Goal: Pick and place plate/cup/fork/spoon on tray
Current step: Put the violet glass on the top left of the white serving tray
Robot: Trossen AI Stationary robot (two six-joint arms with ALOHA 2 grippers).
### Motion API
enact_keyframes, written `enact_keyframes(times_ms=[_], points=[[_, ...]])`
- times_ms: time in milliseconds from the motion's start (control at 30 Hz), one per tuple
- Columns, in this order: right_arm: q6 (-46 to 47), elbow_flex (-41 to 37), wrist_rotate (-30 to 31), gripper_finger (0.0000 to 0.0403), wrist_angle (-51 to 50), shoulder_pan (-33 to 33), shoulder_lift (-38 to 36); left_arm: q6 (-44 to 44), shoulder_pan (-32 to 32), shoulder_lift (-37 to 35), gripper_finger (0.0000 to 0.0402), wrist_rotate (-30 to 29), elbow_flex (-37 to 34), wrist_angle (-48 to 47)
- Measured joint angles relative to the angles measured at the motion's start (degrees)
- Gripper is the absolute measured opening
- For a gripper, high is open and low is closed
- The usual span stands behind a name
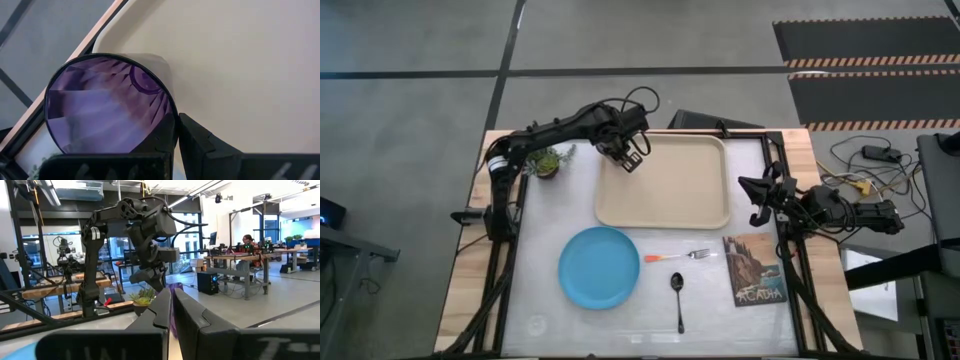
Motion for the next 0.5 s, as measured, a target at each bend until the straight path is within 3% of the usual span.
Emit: enact_keyframes(times_ms=[500], points=[[0.1, 0.0, 0.0, 0.0009, 0.0, 0.0, 0.0, 0.0, 0.3, 0.1, 0.0, 0.0, 0.0, 1.4]])
